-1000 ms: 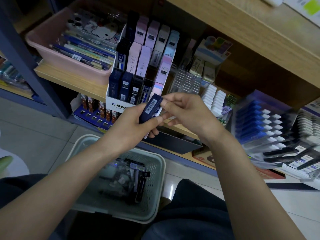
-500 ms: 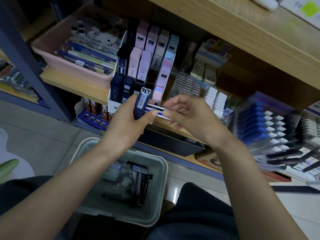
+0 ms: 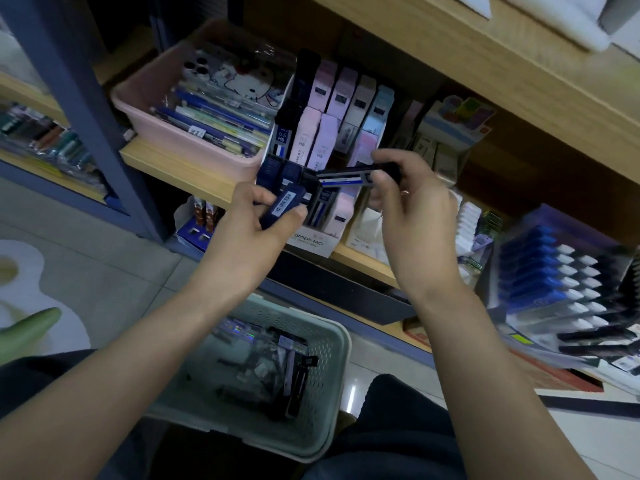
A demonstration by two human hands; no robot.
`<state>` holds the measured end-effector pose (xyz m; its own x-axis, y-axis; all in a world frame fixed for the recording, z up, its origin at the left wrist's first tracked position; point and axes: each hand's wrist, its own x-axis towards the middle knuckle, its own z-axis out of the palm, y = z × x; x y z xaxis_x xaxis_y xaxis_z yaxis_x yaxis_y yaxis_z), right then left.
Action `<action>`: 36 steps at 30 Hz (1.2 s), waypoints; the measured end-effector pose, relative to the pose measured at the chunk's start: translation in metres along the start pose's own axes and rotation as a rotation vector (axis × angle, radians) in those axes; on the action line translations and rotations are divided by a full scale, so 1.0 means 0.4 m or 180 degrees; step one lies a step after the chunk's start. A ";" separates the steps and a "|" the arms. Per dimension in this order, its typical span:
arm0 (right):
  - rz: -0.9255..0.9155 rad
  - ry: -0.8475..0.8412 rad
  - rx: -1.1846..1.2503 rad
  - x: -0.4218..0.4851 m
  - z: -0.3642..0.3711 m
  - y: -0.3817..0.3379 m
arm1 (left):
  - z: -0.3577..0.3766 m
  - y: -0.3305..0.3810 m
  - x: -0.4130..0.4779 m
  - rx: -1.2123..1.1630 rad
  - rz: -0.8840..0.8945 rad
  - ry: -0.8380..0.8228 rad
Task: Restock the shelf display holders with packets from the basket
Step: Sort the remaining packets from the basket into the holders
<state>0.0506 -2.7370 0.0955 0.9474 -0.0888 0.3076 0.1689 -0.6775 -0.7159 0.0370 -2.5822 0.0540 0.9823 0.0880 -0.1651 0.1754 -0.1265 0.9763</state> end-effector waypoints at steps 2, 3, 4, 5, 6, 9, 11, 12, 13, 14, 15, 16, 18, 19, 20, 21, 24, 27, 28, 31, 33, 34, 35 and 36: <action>-0.0327 -0.0056 -0.0485 -0.002 0.021 -0.005 | -0.014 -0.002 0.005 -0.0254 -0.0006 -0.0108; -0.0406 -0.0075 -0.0640 -0.001 0.029 -0.010 | -0.020 -0.003 0.006 -0.0297 0.0026 -0.0172; -0.0436 -0.0119 -0.0747 0.000 0.037 -0.015 | -0.026 -0.004 0.006 -0.0291 0.0064 -0.0229; -0.0440 -0.0187 -0.0837 0.003 0.044 -0.020 | -0.030 -0.005 0.006 -0.0265 0.0099 -0.0255; -0.0414 -0.0262 -0.0922 0.007 0.050 -0.025 | -0.033 -0.006 0.007 -0.0240 0.0126 -0.0252; -0.0063 -0.0496 -0.1068 0.014 0.069 -0.027 | -0.044 -0.012 0.010 -0.0142 0.0169 -0.0147; -0.0028 -0.0594 -0.1228 0.015 0.082 -0.022 | -0.052 -0.013 0.012 -0.0054 0.0168 -0.0154; -0.0093 -0.0590 -0.1324 0.016 0.088 -0.019 | -0.056 -0.013 0.012 -0.0046 0.0163 -0.0179; -0.0150 -0.0563 -0.1407 0.019 0.091 -0.014 | -0.059 -0.015 0.013 -0.0039 0.0168 -0.0197; -0.0164 -0.0531 -0.1481 0.021 0.095 -0.010 | -0.061 -0.017 0.013 -0.0013 0.0188 -0.0210; -0.0137 -0.0503 -0.1552 0.024 0.097 -0.007 | -0.062 -0.018 0.014 0.0029 0.0222 -0.0228; -0.0095 -0.0475 -0.1613 0.025 0.100 -0.004 | -0.062 -0.020 0.013 0.0068 0.0260 -0.0259; -0.0051 -0.0377 -0.1720 0.021 0.110 0.000 | -0.061 -0.020 0.011 0.0089 0.0310 -0.0335; -0.0048 -0.0310 -0.1762 0.018 0.116 -0.001 | -0.060 -0.020 0.010 0.0076 0.0315 -0.0363; -0.0030 -0.0238 -0.1803 0.015 0.122 -0.001 | -0.060 -0.019 0.009 0.0059 0.0312 -0.0384; 0.0008 -0.0161 -0.1833 0.014 0.126 -0.002 | -0.059 -0.017 0.009 0.0036 0.0308 -0.0409; -0.0022 0.0046 -0.1521 0.018 0.125 -0.007 | -0.056 -0.013 0.008 -0.0082 0.0227 -0.0512; -0.0071 0.0121 -0.0596 0.017 0.110 -0.027 | -0.052 -0.008 0.008 -0.0158 0.0080 -0.0491; 0.0111 0.0026 -0.0340 0.014 0.103 -0.037 | -0.051 -0.004 0.008 -0.0222 0.0014 -0.0499; 0.0935 -0.0690 0.0264 0.000 0.081 -0.057 | -0.049 -0.001 0.008 -0.0092 0.0109 -0.0634; 0.1290 -0.1135 0.0590 -0.009 0.072 -0.057 | -0.047 0.000 0.004 0.0064 0.0305 -0.0732; 0.1352 -0.1241 0.0729 -0.011 0.069 -0.056 | -0.046 0.000 0.003 0.0100 0.0387 -0.0719; 0.1366 -0.1266 0.0882 -0.012 0.064 -0.056 | -0.043 0.000 0.003 0.0112 0.0429 -0.0646; 0.1372 -0.1241 0.1045 -0.012 0.059 -0.054 | -0.041 0.000 0.005 0.0087 0.0413 -0.0526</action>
<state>0.0488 -2.7049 0.0947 0.9672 0.0104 -0.2538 -0.2313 -0.3774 -0.8967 0.0378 -2.5657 0.0561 0.9937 -0.0938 -0.0611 0.0463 -0.1533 0.9871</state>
